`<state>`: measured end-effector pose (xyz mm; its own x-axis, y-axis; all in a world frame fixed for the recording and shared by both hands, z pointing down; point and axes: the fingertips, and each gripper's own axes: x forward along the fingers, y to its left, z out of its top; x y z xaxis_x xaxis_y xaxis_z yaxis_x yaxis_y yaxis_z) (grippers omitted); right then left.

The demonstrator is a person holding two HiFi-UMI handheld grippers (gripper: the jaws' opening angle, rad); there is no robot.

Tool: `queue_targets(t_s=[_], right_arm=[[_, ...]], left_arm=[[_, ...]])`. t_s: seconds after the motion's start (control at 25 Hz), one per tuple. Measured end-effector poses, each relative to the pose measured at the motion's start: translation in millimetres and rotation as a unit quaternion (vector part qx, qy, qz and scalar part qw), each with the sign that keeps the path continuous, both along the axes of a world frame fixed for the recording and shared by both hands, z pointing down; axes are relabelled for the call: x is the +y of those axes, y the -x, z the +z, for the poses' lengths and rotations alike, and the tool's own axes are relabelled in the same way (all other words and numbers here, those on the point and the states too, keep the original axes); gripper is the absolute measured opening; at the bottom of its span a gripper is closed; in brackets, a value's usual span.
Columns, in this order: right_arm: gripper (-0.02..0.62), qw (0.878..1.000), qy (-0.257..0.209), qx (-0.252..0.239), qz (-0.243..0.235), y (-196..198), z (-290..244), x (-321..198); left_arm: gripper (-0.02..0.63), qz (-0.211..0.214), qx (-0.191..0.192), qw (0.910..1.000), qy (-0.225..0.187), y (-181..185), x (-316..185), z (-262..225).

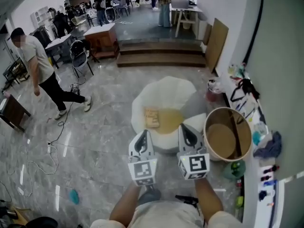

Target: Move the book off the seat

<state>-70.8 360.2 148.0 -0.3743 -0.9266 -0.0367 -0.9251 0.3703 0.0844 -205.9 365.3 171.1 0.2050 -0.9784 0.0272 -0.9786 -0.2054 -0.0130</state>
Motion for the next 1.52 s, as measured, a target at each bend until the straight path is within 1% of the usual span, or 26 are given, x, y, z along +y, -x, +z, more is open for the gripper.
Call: queue_targets(t_s=[0.12, 0.28, 0.44, 0.64, 0.8, 1.0, 1.12, 1.28, 1.4, 1.52], right_arm=[[0.002, 1.0, 0.007, 0.001, 0.006, 19.7, 1.6, -29.4], [0.002, 1.0, 0.009, 0.004, 0.019, 42.0, 3.7, -65.4], [0.002, 0.999, 0.022, 0.019, 0.024, 68.4, 8.9, -91.8], [0.002, 0.999, 0.021, 0.015, 0.025, 84.0, 11.4, -117.6], [0.002, 0.999, 0.024, 0.014, 0.029, 88.5, 14.4, -134.6], [0.001, 0.999, 0.025, 0.003, 0.036, 82.3, 18.3, -164.1], [0.001, 0.999, 0.023, -0.002, 0.032, 77.6, 20.4, -184.1], [0.002, 0.999, 0.021, -0.001, 0.028, 62.5, 18.8, -221.9], [0.002, 0.999, 0.022, 0.002, 0.025, 45.8, 17.9, -256.0], [0.0, 1.0, 0.008, -0.004, 0.02, 26.6, 9.8, -290.0]], left_arm=[[0.002, 0.003, -0.01, 0.9999, -0.001, 21.4, -30.0, 0.3], [0.002, 0.009, 0.003, 0.9999, -0.006, 42.2, -66.1, -0.6], [0.002, 0.017, -0.001, 0.9998, 0.005, 65.5, -95.0, 1.4], [0.002, 0.024, 0.001, 0.9997, 0.002, 78.4, -123.5, 3.2], [0.002, 0.026, 0.006, 0.9996, 0.007, 84.2, -141.2, 7.5], [0.002, 0.03, 0.002, 0.9995, 0.007, 79.0, -166.7, 10.0], [0.002, 0.031, -0.002, 0.9995, 0.009, 73.8, -185.3, 13.3], [0.002, 0.022, -0.011, 0.9996, 0.015, 64.3, -224.6, 14.4], [0.002, 0.016, -0.009, 0.9998, 0.013, 48.5, -257.8, 10.3], [0.002, 0.016, -0.015, 0.9998, 0.005, 23.1, -288.9, 3.5]])
